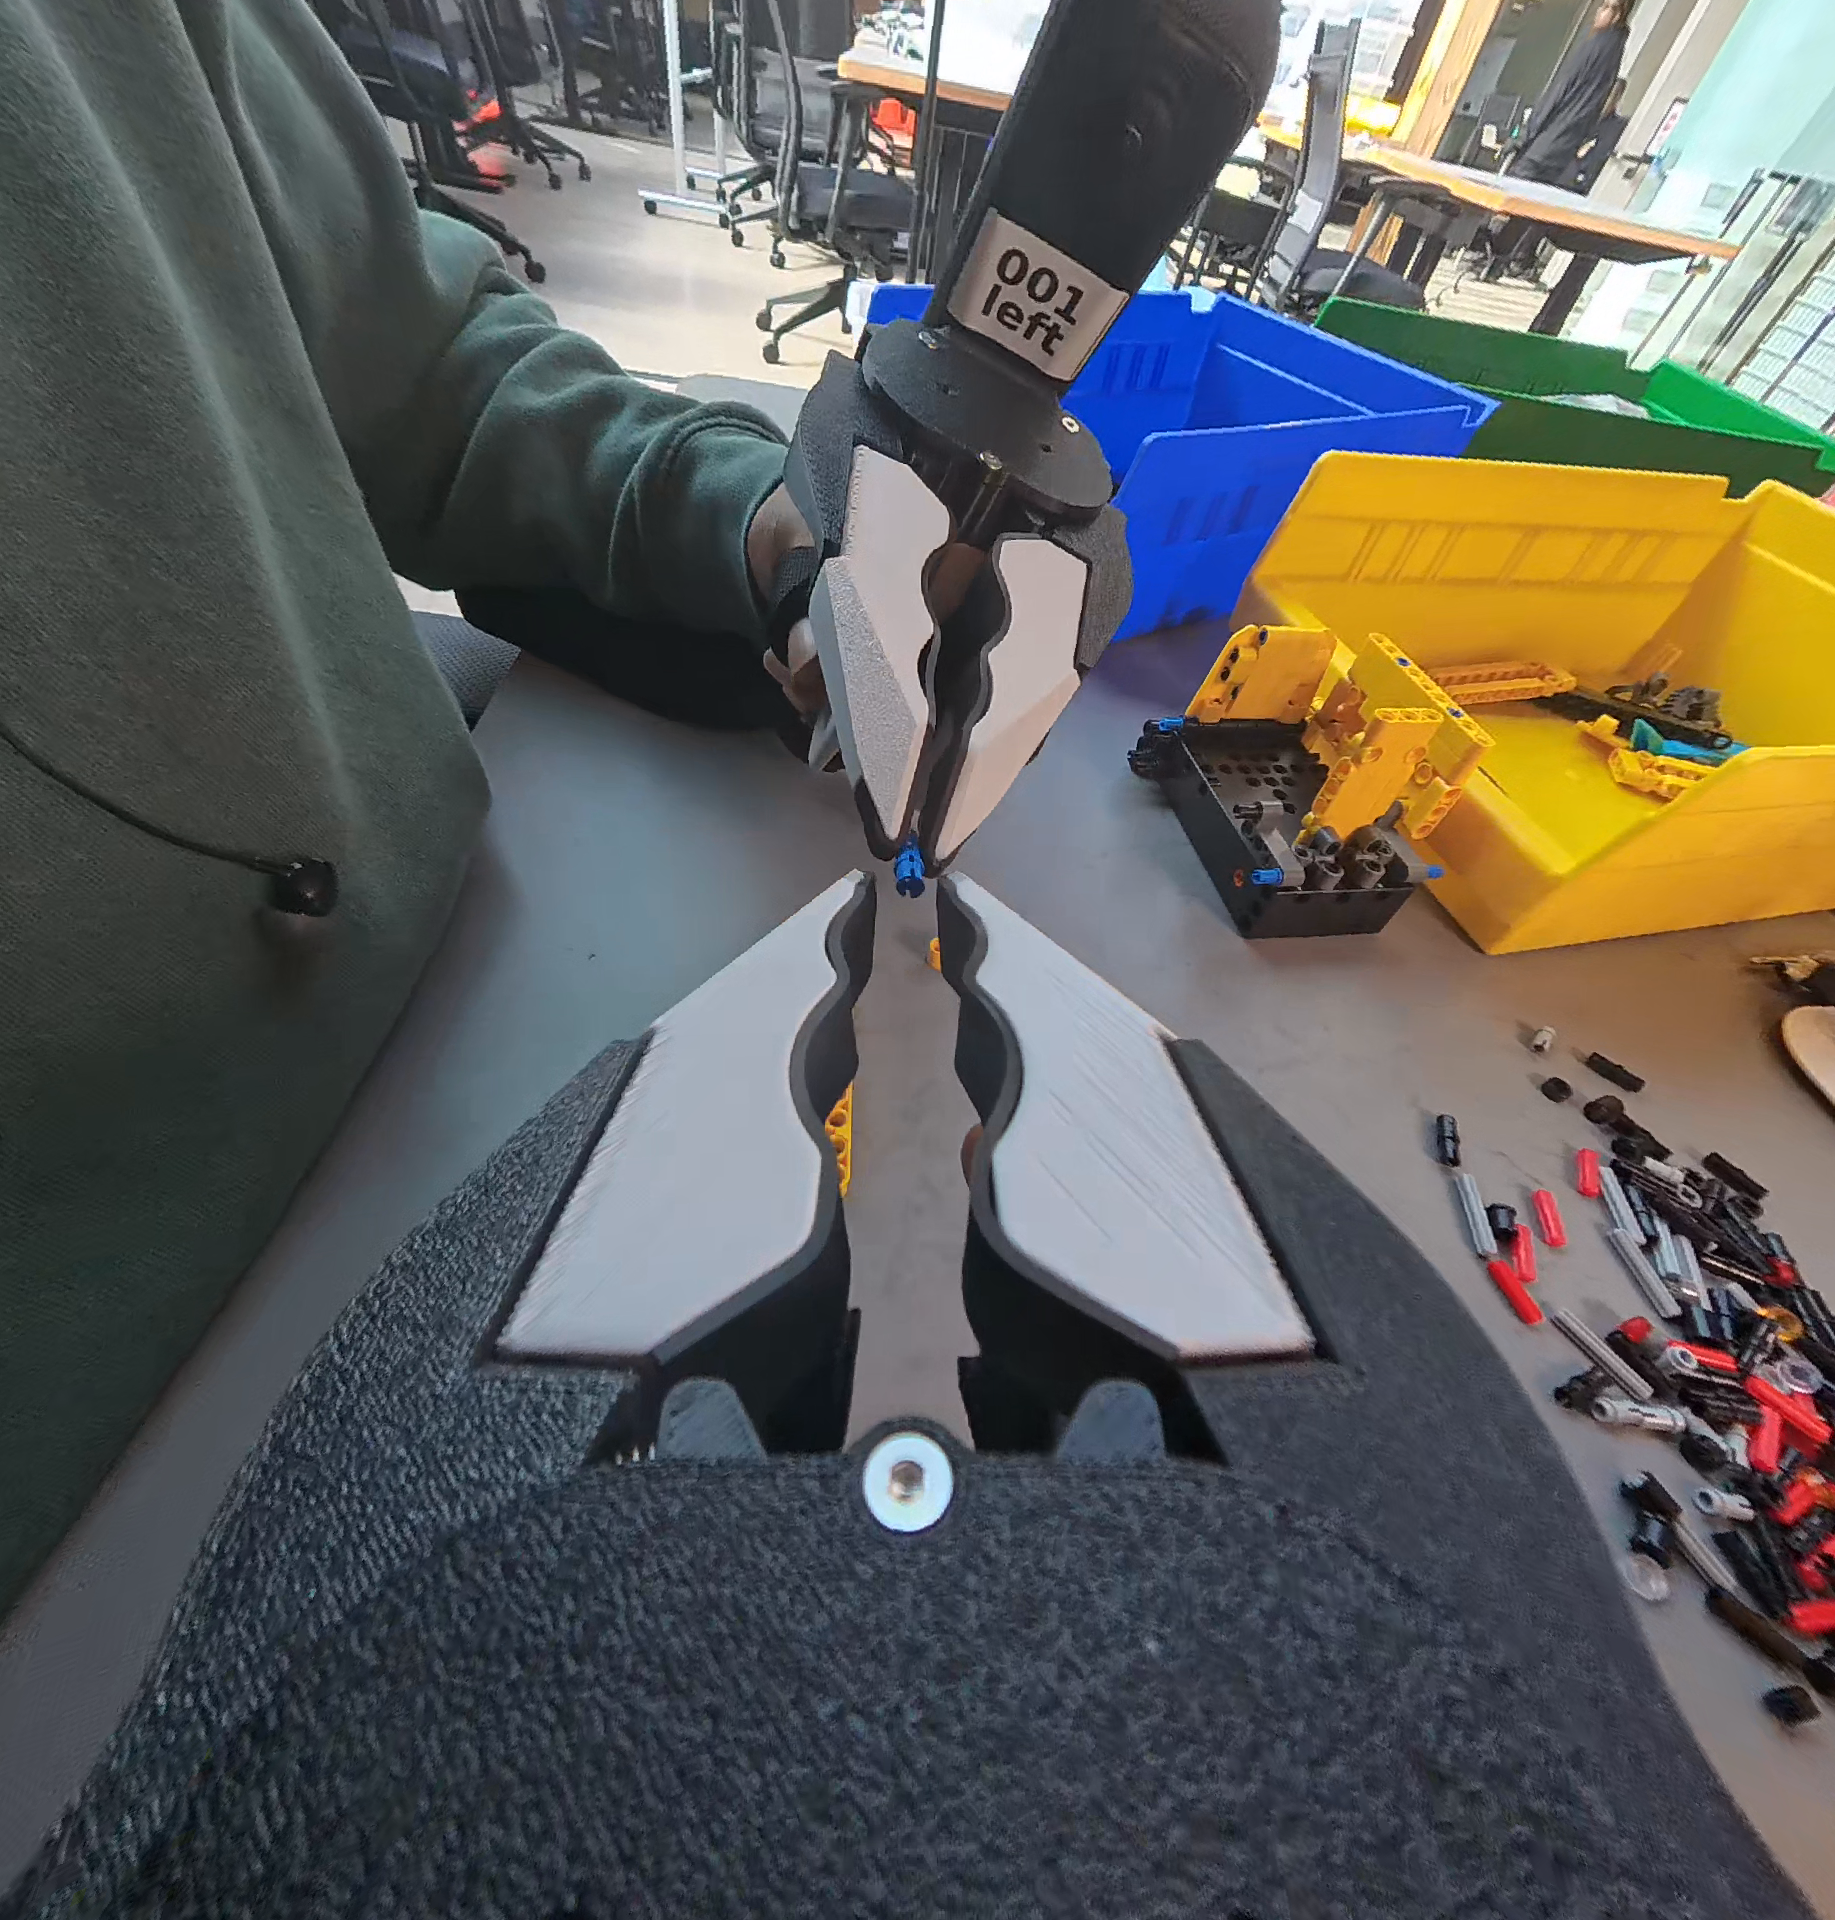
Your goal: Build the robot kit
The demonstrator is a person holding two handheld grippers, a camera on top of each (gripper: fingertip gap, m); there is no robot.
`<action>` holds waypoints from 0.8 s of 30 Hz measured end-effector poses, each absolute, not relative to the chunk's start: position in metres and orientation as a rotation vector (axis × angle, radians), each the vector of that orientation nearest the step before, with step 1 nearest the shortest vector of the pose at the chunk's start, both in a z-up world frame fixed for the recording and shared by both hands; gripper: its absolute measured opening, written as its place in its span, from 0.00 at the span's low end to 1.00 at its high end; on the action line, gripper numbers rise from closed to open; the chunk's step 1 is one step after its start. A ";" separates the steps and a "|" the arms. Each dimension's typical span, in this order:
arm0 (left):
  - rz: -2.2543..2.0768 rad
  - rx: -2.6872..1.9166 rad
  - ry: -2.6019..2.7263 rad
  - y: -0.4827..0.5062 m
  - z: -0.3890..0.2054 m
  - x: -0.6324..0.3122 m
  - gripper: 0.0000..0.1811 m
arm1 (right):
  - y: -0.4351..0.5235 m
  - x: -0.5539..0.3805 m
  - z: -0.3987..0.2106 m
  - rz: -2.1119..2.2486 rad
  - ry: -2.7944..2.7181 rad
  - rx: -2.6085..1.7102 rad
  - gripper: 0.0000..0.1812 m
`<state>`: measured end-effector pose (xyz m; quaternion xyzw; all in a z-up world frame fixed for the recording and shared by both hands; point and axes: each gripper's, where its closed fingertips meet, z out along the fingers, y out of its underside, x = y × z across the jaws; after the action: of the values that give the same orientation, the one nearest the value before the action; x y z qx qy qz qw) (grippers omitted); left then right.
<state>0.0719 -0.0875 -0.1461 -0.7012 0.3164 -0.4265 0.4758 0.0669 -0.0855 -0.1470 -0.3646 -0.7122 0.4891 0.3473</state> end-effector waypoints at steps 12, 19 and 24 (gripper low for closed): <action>-1.056 -1.728 0.794 -0.090 -0.150 0.075 0.02 | -0.090 0.066 -0.149 1.269 -1.861 -0.937 0.03; -0.984 -1.770 0.802 -0.085 -0.156 0.072 0.02 | -0.085 0.065 -0.154 1.234 -1.909 -0.993 0.02; -0.739 -1.970 0.988 -0.092 -0.198 0.060 0.10 | -0.075 0.082 -0.181 1.011 -2.213 -1.081 0.02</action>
<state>0.0601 -0.0918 -0.1977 -0.7776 0.3901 -0.2919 0.3974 0.0819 -0.0751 -0.1814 -0.3945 -0.8074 0.3690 0.2374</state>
